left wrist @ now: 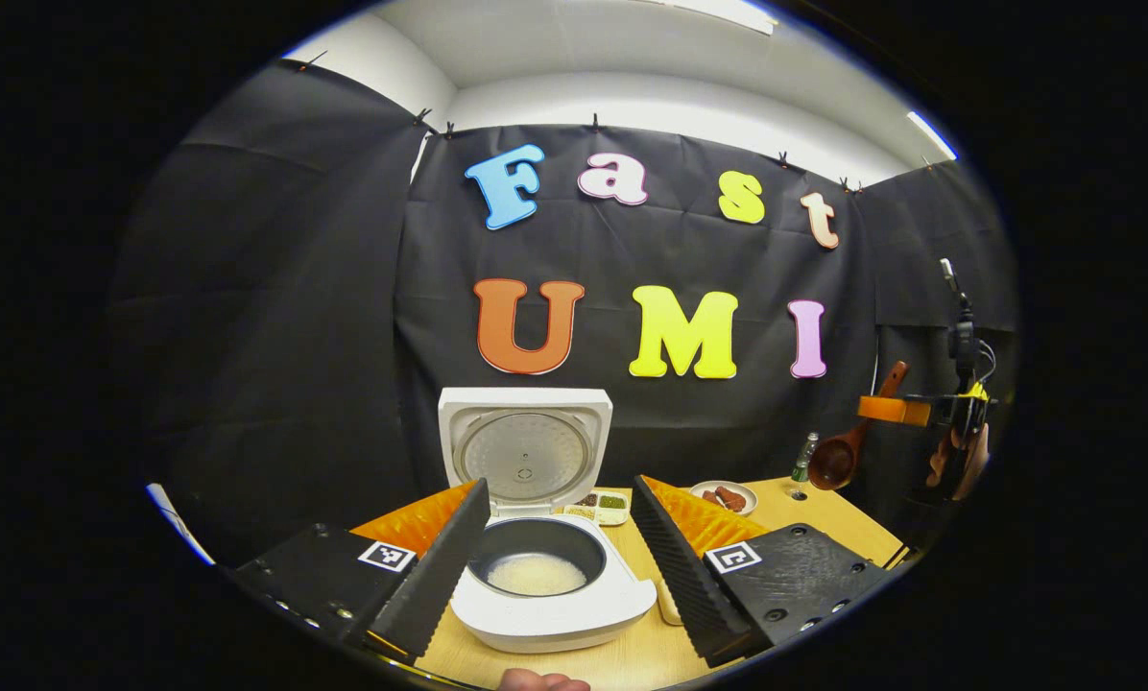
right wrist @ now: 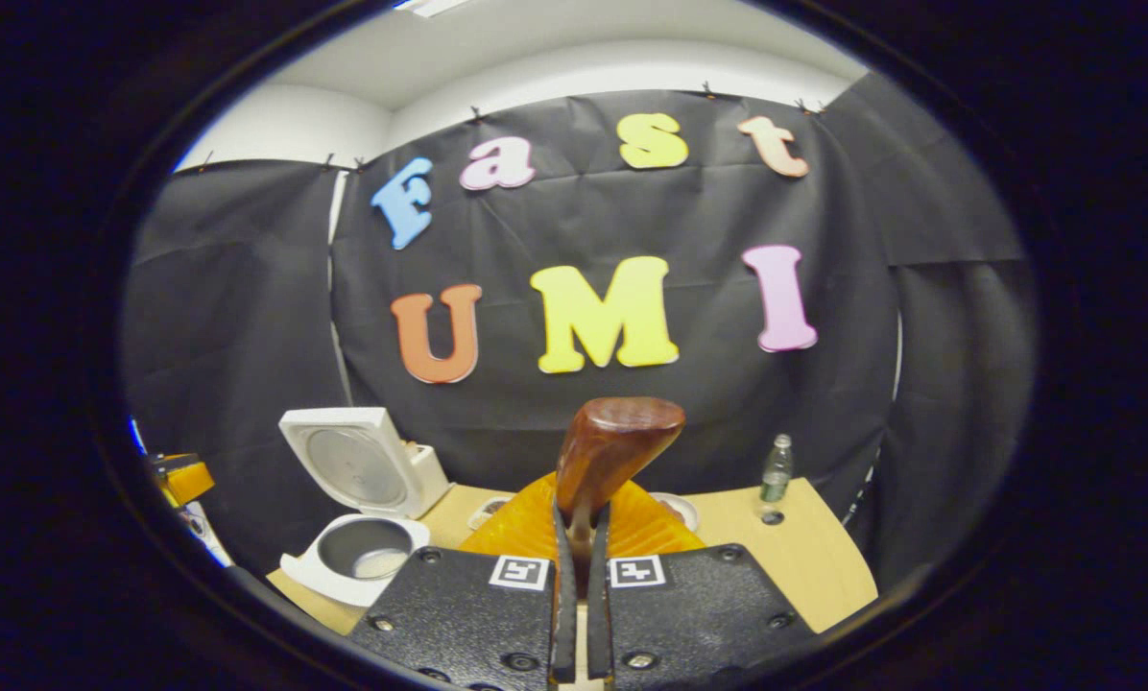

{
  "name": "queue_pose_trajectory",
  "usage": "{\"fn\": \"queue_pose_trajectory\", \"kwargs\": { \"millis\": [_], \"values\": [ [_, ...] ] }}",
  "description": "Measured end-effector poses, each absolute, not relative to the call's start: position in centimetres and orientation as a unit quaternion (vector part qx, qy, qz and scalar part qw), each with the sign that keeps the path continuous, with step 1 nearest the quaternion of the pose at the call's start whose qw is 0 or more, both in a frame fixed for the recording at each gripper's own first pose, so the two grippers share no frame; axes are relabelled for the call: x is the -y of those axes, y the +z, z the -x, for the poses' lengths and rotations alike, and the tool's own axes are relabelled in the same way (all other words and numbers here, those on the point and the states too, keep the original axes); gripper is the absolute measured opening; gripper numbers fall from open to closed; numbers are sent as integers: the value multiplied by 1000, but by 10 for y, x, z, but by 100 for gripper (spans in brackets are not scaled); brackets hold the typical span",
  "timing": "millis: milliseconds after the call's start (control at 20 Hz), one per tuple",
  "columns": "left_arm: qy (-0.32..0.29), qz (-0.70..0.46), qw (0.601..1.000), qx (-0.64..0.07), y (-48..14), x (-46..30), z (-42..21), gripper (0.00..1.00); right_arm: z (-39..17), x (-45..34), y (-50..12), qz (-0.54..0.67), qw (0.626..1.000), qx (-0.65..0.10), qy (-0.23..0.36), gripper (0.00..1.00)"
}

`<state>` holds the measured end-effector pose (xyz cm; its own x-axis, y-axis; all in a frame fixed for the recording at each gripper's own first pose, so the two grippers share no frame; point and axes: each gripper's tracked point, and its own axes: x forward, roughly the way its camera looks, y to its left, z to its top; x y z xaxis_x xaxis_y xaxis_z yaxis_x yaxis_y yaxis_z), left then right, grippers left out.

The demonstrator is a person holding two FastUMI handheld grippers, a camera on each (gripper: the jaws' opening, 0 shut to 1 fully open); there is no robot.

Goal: Close the left gripper, press the button to open the rice cooker; take a wooden spoon from the chopstick holder with the right hand, scoop a spoonful of rice and pour it into the rice cooker, then put the wooden spoon back into the chopstick holder.

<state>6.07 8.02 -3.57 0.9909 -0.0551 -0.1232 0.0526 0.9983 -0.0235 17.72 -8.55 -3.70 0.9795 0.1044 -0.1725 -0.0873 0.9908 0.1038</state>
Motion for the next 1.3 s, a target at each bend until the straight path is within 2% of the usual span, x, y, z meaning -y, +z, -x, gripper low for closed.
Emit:
{"fn": "queue_pose_trajectory", "kwargs": {
  "millis": [300, 650, 1300],
  "values": [
    [-15, 16, 997, -76, -37, -74, -75, 95, -183, 148, -97, -74, 987, -141, -7, 10],
    [0, 15, 996, -89, -35, -68, -87, 94, -192, 180, -169, -107, 975, -190, -32, 10],
    [-7, -19, 994, -110, -29, -33, -115, 94, -210, 203, -280, -129, 961, -238, -59, 12]
  ]
}}
